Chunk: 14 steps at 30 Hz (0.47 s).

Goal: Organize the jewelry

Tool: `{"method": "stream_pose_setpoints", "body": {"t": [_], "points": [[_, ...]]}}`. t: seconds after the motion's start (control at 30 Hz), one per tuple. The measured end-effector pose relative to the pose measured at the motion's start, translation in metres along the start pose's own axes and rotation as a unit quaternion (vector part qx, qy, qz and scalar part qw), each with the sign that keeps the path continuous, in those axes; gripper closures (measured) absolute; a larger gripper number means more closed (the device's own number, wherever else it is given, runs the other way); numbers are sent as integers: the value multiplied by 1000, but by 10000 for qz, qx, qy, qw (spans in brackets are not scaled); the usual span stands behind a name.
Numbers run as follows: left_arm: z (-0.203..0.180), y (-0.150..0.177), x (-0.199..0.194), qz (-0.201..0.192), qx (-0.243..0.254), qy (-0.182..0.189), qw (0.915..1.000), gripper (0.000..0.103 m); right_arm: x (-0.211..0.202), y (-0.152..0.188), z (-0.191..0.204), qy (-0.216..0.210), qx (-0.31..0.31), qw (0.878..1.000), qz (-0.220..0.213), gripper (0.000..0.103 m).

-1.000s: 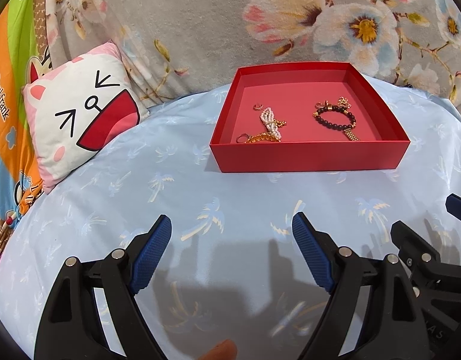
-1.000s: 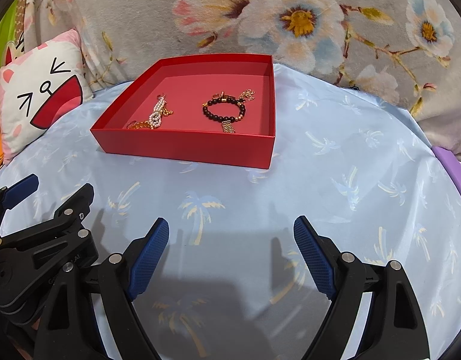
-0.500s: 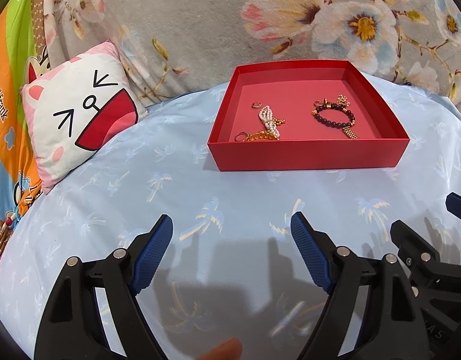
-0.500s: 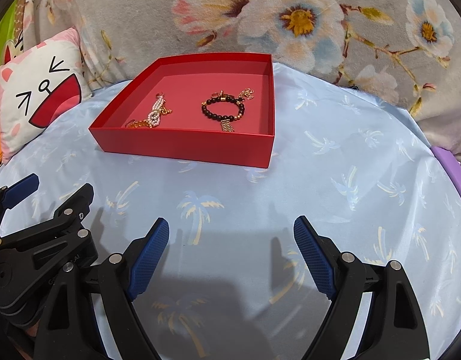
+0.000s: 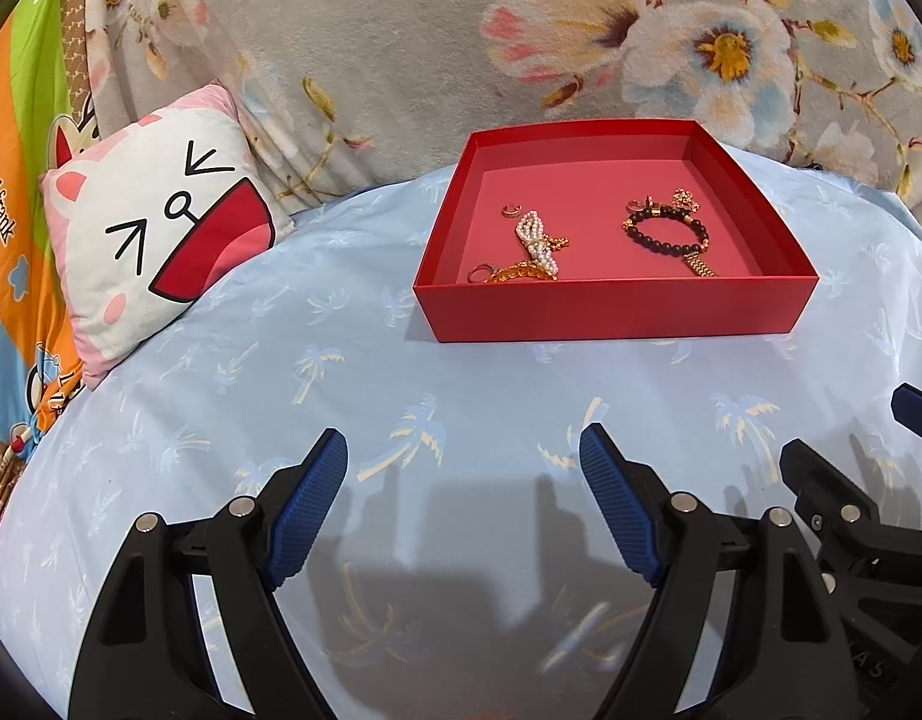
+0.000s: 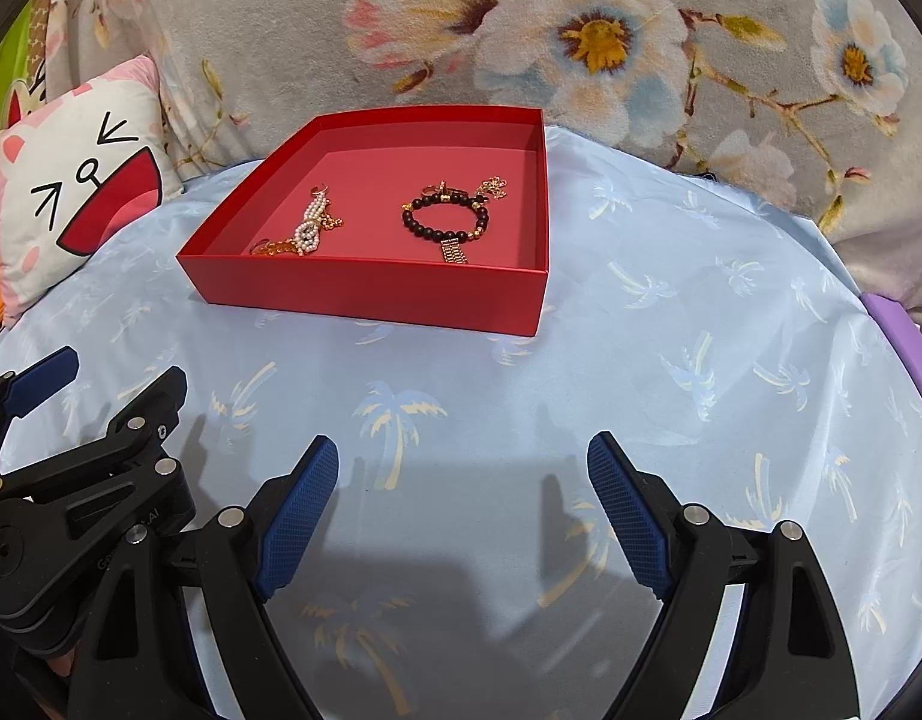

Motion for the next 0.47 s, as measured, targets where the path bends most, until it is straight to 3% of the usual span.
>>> {"method": "stream_pose_setpoints", "body": {"t": [0.47], "points": [[-2, 0, 0, -12, 46, 33, 10000, 31, 0, 0, 0, 9, -10, 10000, 6, 19]]}}
Point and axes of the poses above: each gripper's, at about its wrist camera, not at the fingertips, and x roughly the way its jaws point, z to its left, y to its underside, the point moved 10 cm from there along x, roughly the way its jaws point, and after that the axes turned 15 degrees about -x, right-handed, at the moved point
